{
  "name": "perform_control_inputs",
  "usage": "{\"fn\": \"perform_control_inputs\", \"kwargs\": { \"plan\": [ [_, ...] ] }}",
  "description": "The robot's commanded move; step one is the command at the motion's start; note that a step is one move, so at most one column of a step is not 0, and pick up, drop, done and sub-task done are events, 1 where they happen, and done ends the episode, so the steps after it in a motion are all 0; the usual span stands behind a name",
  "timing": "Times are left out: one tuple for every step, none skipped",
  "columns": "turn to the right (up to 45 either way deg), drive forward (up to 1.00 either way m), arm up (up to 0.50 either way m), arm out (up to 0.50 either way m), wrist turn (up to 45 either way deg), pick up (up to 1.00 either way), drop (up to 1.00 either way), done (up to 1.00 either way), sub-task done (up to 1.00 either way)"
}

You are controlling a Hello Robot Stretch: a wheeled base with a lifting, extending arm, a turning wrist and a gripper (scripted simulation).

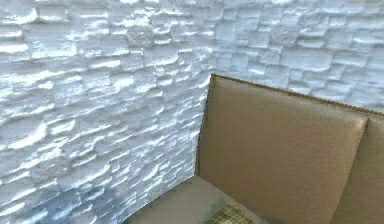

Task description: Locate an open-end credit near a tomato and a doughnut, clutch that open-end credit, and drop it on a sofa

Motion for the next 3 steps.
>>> {"fn": "perform_control_inputs", "kwargs": {
  "plan": [
    [0.0, 0.00, 0.00, 0.00, 18.0, 0.00, 0.00, 0.00, 0.00],
    [0.0, 0.00, -0.40, 0.00, 0.0, 0.00, 0.00, 0.00, 0.00],
    [0.0, 0.00, -0.32, 0.00, 0.0, 0.00, 0.00, 0.00, 0.00]
  ]
}}
